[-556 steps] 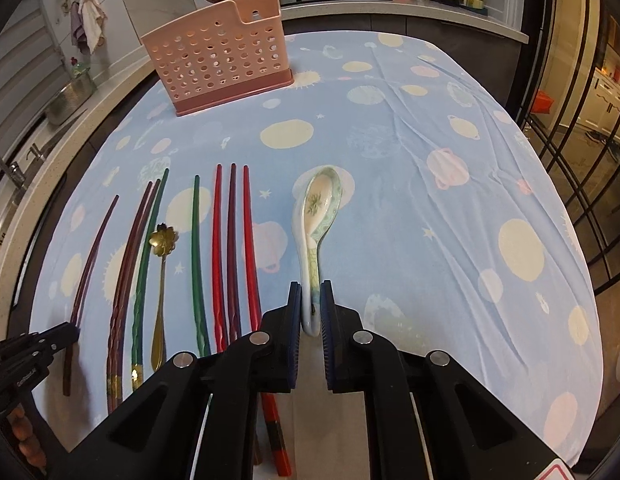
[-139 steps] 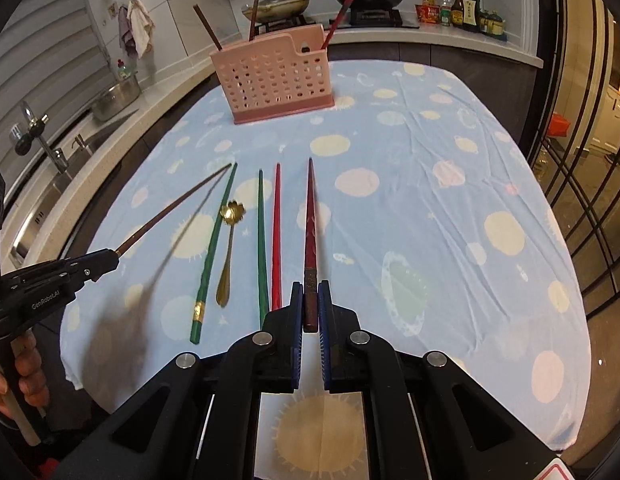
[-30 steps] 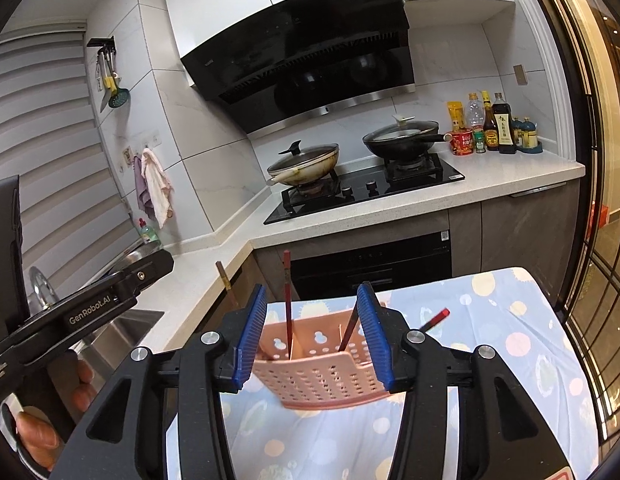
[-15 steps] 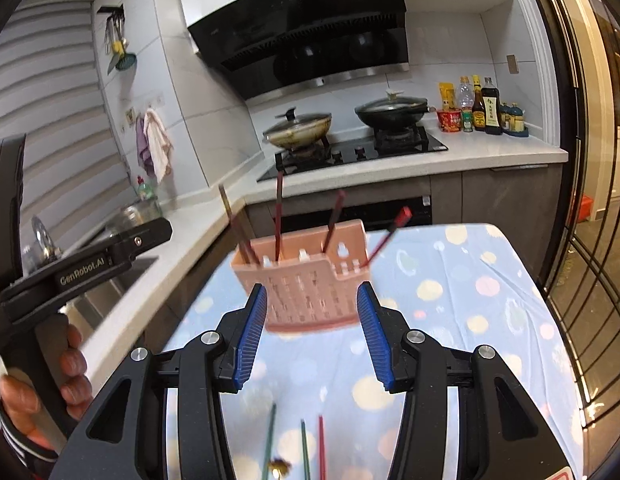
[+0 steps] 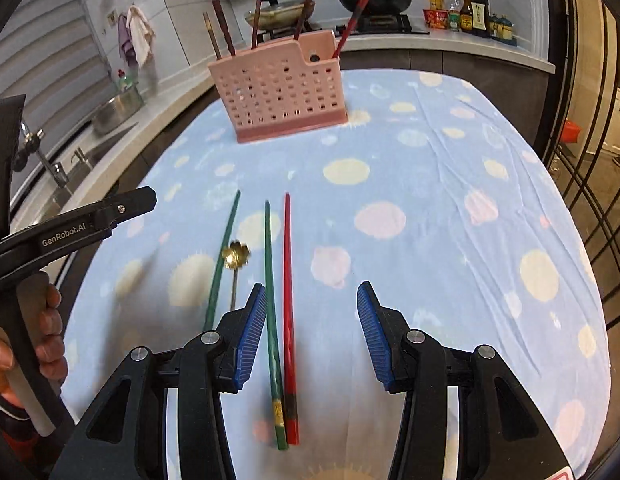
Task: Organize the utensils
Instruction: 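Move both open tools back toward the remaining utensils, then grasp a green chopstick with the left tool while the right tool grasps a red chopstick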
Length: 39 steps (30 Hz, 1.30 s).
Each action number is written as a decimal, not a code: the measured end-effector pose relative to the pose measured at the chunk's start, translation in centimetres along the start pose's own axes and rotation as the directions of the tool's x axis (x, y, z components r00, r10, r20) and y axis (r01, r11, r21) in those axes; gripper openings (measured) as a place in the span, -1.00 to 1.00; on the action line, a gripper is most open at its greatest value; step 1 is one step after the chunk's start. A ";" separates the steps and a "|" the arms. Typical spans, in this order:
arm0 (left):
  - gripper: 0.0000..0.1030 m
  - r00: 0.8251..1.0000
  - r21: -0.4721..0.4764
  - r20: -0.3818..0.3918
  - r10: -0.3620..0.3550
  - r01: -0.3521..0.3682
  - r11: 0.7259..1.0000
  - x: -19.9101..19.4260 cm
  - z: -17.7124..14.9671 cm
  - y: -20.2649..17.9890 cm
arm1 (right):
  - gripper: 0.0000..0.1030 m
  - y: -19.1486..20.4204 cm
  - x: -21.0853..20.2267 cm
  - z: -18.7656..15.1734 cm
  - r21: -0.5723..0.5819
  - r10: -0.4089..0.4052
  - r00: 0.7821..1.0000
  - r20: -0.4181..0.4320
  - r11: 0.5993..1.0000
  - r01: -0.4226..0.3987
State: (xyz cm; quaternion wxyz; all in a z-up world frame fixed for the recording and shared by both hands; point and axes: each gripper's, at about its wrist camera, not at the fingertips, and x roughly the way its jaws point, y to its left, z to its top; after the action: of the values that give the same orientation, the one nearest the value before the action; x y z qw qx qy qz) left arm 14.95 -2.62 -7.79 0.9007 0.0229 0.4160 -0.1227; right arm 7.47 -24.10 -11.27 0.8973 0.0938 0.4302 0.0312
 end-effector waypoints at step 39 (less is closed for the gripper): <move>0.40 0.985 0.169 -0.170 0.022 0.008 0.986 2.0 -10.2 -3.8 | -0.16 1.1 1.9 -6.0 -0.128 -0.109 0.983 -0.147 0.988 0.091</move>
State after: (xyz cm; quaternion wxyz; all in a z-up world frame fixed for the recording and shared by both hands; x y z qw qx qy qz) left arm 7.66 -5.21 -15.75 0.8568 0.1114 0.4801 -0.1520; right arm 4.06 -21.93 -16.19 0.8660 0.0150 0.4995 0.0190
